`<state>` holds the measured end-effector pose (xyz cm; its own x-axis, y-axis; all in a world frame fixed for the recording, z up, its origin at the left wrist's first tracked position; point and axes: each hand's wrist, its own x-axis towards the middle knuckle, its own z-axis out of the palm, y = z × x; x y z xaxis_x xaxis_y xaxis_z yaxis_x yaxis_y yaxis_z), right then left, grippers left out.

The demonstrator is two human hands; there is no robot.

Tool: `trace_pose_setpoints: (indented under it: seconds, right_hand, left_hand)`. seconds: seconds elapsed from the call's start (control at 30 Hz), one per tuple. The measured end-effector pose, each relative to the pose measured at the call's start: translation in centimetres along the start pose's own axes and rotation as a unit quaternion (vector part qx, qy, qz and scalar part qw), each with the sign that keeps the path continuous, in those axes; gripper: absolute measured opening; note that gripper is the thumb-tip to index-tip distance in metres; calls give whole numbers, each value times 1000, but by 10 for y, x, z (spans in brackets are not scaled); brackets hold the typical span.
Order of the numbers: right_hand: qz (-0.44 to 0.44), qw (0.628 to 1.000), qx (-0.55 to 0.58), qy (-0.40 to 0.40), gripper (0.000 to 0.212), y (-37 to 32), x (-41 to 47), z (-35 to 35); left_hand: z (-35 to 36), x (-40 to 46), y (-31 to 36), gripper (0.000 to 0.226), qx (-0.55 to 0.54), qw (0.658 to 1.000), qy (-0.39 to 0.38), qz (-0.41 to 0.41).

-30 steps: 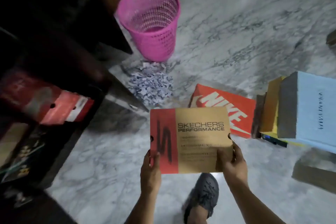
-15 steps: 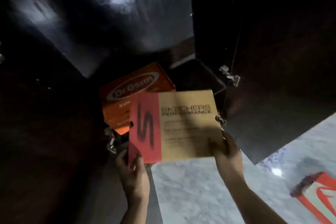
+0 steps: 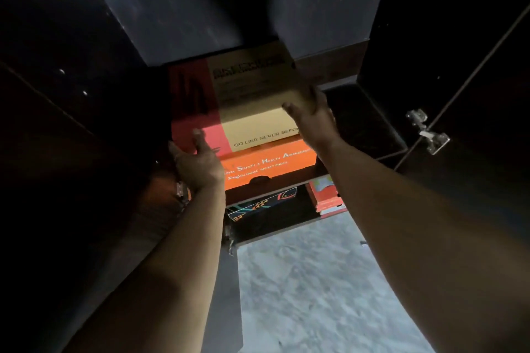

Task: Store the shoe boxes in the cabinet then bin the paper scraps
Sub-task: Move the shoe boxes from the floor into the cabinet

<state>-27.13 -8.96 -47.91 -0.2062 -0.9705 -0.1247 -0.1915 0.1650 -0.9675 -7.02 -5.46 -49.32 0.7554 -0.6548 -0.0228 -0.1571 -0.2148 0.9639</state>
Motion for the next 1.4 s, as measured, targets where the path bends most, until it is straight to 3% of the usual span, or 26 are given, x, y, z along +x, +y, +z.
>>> trace_pose_setpoints:
  seconds: [0.13, 0.2, 0.27, 0.33, 0.43, 0.53, 0.63, 0.73, 0.83, 0.97, 1.1, 1.13, 1.2, 1.27, 1.33, 1.4]
  right_hand:
    - [25, 999, -22, 11, 87, 7, -20, -9]
    - [43, 998, 2, 52, 85, 28, -52, -28]
    - [76, 993, 8, 93, 80, 64, -97, -56]
    - [138, 983, -7, 124, 72, 115, -153, -95]
    - [263, 949, -2, 172, 71, 199, -245, -166]
    - [374, 890, 13, 262, 70, 282, -331, -246]
    - [447, 830, 19, 333, 68, 346, -405, -321]
    - [500, 775, 36, 386, 64, 420, -474, -400]
    - [525, 743, 38, 414, 62, 496, -515, -463]
    - [530, 727, 76, 431, 58, 598, -527, -504]
    - [482, 722, 146, 474, 98, 698, -517, -502]
    - [470, 724, 165, 477, 93, 724, -515, -499]
    - [453, 728, 177, 483, 63, 755, -516, -495]
    - [471, 705, 186, 496, 43, 752, -517, -490]
    - [497, 690, 195, 490, 50, 733, -524, -481]
    - [502, 701, 176, 475, 47, 705, -536, -467]
  left_hand:
    - [-5, -18, -9, 70, -29, 999, 33, -32]
    - [-14, -49, -32, 62, 7, 999, 3, -45]
    - [-19, -96, -62, 55, 52, 990, -107, -76]
    - [-23, -166, -95, 46, 127, 954, -255, -89]
    - [-37, -293, -141, 39, 297, 842, -450, -19]
    - [-41, -407, -170, 44, 364, 723, -587, 27]
    - [-21, -486, -198, 44, 389, 637, -661, 71]
    - [14, -566, -237, 48, 438, 532, -704, 170]
    - [64, -621, -285, 55, 481, 464, -713, 213]
    - [141, -676, -365, 65, 470, 468, -709, 240]
    - [214, -717, -441, 71, 463, 536, -686, 168]
    - [228, -721, -462, 71, 458, 544, -688, 144]
    - [242, -724, -496, 63, 440, 558, -696, 108]
    - [240, -718, -516, 58, 418, 589, -687, 84]
    - [222, -705, -518, 48, 412, 612, -671, 74]
    - [190, -679, -509, 45, 411, 629, -658, 57]
